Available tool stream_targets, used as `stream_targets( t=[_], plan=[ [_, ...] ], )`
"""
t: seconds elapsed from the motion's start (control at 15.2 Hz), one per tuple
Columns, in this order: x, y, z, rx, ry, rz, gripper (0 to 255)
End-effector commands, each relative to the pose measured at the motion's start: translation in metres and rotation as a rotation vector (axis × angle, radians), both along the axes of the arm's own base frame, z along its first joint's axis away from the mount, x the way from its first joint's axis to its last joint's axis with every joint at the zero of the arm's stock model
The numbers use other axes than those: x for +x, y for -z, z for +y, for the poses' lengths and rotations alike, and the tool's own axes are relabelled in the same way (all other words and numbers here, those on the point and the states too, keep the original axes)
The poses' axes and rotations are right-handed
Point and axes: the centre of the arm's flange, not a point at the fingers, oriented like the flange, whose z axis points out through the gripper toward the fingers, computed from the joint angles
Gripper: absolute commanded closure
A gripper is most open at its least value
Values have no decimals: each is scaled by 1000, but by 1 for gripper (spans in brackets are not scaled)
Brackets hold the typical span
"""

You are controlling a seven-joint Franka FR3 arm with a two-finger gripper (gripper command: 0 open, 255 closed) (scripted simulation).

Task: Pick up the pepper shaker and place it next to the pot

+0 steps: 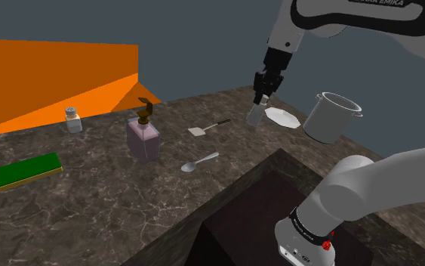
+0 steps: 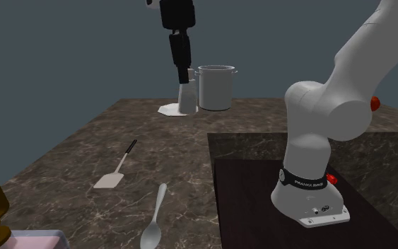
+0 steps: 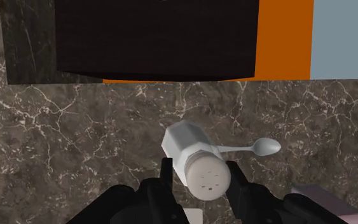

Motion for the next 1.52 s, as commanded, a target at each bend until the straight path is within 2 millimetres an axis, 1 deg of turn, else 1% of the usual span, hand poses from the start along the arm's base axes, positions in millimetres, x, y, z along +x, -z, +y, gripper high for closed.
stream_targets(
  t=[0.0, 1.25, 1.32, 1.45],
  plan=[
    [-1, -11, 0, 0, 0, 0, 255],
    [-1, -111, 0, 0, 0, 0, 255],
    [-1, -111, 0, 0, 0, 0, 255],
    [-10, -111, -25, 0, 0, 0, 255]
  ],
)
